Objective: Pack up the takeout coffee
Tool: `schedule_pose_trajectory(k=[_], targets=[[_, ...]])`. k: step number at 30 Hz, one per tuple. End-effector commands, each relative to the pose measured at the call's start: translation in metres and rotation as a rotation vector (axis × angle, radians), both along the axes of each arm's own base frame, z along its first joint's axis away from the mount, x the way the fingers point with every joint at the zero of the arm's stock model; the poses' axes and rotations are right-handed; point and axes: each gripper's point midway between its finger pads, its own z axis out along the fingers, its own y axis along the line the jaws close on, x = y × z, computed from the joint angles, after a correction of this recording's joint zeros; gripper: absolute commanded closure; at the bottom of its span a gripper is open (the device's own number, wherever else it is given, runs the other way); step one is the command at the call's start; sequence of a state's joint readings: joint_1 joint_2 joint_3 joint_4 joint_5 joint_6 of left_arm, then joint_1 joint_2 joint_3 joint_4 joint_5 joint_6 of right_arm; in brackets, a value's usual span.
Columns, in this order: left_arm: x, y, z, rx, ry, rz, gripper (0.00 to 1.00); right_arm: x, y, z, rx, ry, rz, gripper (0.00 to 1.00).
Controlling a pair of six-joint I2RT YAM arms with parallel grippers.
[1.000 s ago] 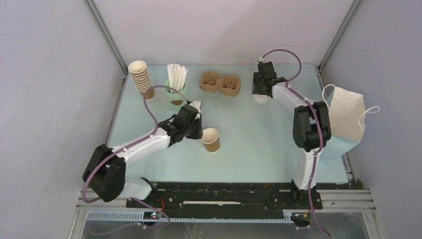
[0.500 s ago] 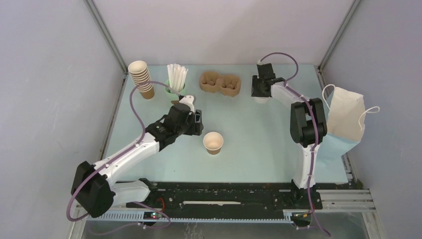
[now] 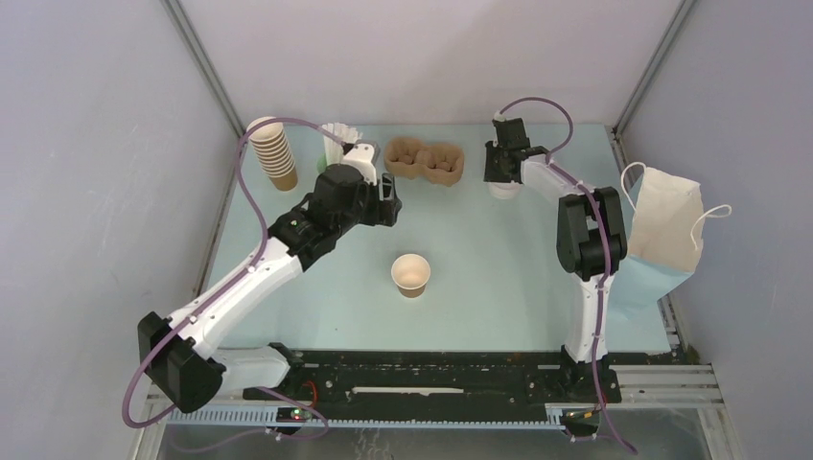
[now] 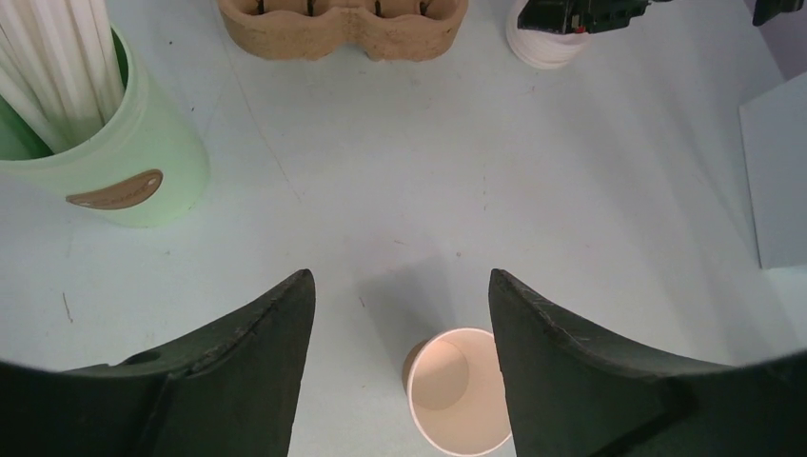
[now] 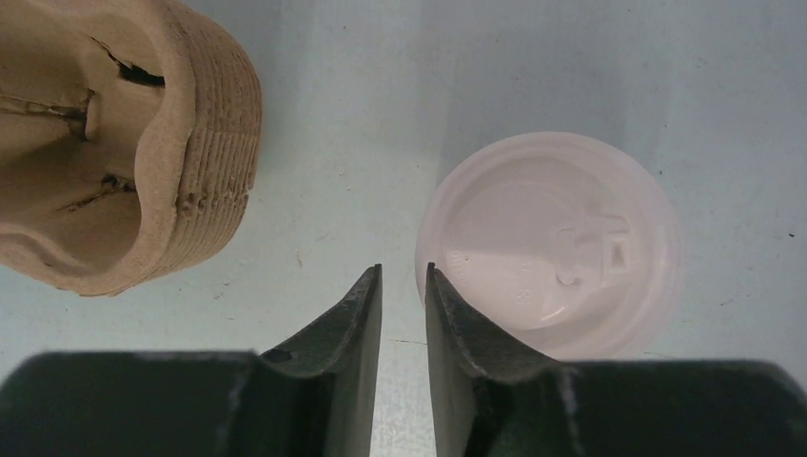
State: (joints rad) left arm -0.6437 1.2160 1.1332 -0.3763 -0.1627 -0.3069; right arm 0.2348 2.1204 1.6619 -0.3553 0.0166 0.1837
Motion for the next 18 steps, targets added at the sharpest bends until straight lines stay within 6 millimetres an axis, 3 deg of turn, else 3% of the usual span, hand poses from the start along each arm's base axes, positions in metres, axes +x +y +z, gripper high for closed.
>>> schedule_pose_trajectory(k=[1,10,18], targets=[[0.003,0.002,0.002,0.028,-0.040,-0.006,0.28,0.013,0.001,0.009,0.039,-0.026,0.005,0.70],[0.000,0.004,-0.008,0.037,-0.031,-0.009,0.27,0.014,0.000,0.008,0.094,-0.016,-0.001,0.74],[-0.001,0.004,-0.010,0.036,-0.026,-0.009,0.27,0.013,0.000,0.010,0.136,-0.021,0.003,0.88]])
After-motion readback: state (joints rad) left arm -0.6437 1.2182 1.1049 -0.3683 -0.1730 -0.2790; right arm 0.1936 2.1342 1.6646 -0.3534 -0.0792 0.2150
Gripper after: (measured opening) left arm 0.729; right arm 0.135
